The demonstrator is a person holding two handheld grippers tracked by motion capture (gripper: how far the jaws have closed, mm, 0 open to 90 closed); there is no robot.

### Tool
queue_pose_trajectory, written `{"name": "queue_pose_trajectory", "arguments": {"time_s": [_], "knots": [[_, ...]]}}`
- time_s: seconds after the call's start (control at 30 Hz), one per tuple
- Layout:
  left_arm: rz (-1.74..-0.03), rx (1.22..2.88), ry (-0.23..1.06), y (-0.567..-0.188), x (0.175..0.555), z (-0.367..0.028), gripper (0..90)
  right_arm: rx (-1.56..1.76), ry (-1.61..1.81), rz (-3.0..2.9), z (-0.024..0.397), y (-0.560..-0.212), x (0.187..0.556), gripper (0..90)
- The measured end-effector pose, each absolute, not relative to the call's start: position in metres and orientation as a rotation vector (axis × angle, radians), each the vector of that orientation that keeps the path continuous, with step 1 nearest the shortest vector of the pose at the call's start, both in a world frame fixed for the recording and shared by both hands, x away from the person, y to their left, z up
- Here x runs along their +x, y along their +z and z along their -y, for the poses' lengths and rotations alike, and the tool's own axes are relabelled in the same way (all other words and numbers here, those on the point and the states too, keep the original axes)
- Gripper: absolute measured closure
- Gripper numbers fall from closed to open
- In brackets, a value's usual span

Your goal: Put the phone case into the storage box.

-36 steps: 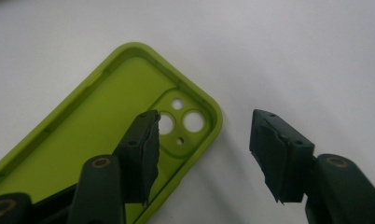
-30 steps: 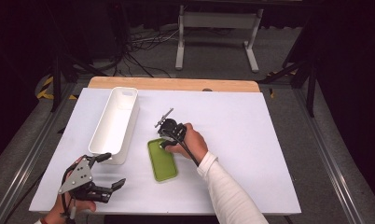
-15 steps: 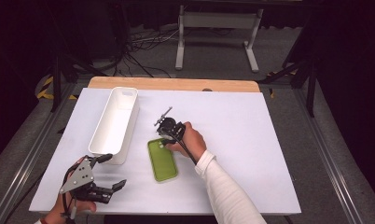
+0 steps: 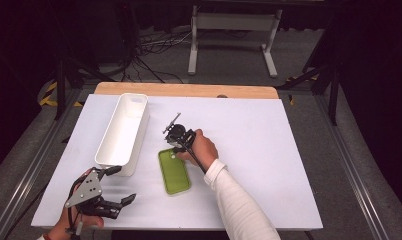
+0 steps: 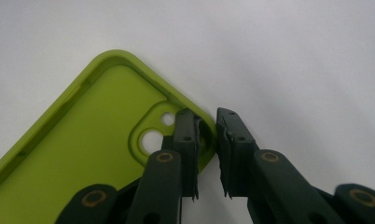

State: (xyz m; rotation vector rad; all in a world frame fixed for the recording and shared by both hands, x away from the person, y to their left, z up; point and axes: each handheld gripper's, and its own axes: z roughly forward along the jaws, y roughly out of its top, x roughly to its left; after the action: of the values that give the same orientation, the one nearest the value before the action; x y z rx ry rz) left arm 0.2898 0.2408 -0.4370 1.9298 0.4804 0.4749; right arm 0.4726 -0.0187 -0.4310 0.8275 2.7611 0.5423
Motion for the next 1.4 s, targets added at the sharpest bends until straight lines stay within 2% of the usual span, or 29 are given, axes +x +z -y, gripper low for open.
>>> {"name": "queue_pose_trajectory", "arguments": {"time_s": [0.93,1.4], "knots": [[-0.488,1.934,0.475,-0.437,0.290,-0.240,7.1,0.725,0.630,-2.653,0.023,-0.431,0.461,82.6],[-0.494,1.923,0.482,-0.436,0.290,-0.240,7.1,0.651,0.824,-2.457,0.043,-0.400,0.440,82.8]]}}
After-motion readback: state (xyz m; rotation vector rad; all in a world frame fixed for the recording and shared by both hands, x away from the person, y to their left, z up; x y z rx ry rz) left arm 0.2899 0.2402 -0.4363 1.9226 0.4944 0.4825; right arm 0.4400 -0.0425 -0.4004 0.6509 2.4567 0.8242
